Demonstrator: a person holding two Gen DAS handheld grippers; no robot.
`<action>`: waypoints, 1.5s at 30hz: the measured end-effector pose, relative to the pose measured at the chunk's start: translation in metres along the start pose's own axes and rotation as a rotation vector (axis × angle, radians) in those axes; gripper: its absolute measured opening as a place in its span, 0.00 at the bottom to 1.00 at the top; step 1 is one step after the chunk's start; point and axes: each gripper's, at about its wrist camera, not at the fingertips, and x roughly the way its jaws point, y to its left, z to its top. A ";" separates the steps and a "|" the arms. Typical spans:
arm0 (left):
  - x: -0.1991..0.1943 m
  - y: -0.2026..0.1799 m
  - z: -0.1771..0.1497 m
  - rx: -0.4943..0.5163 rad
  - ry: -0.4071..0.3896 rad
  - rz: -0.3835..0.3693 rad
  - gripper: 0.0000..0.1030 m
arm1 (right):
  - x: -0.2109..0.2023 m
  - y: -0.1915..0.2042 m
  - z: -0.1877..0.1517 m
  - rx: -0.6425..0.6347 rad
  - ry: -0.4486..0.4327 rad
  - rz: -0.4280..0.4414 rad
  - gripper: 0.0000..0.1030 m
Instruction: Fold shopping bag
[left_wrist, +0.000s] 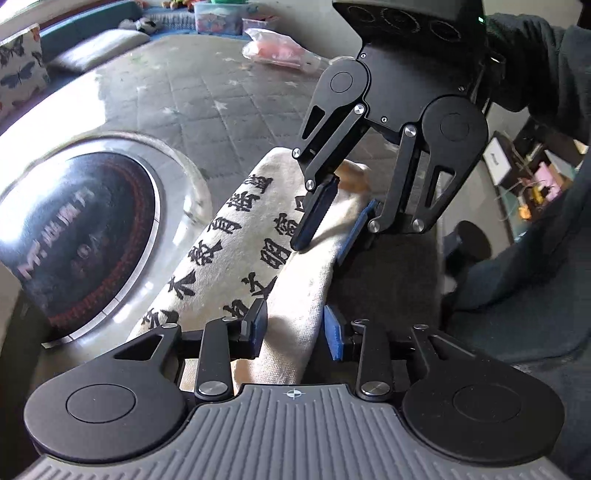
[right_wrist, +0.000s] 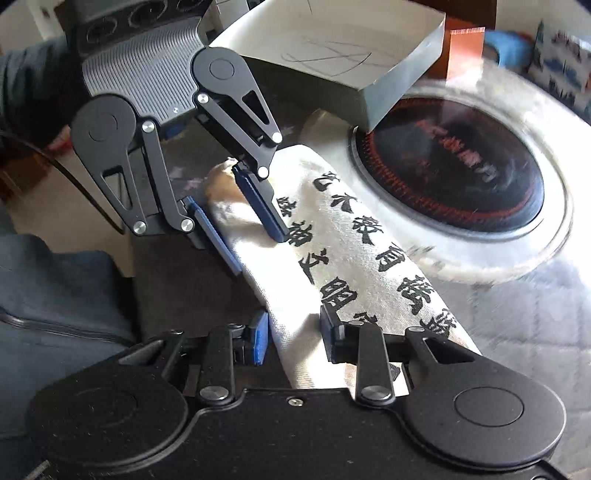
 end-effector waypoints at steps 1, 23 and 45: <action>-0.001 -0.004 -0.003 0.020 0.008 -0.004 0.37 | 0.000 0.000 -0.002 0.025 0.009 0.032 0.31; 0.004 0.033 -0.023 -0.036 0.045 -0.049 0.37 | 0.002 -0.037 -0.016 0.373 -0.021 0.229 0.33; 0.006 0.073 -0.028 -0.272 -0.008 -0.195 0.37 | -0.022 0.010 -0.033 0.029 0.042 -0.112 0.34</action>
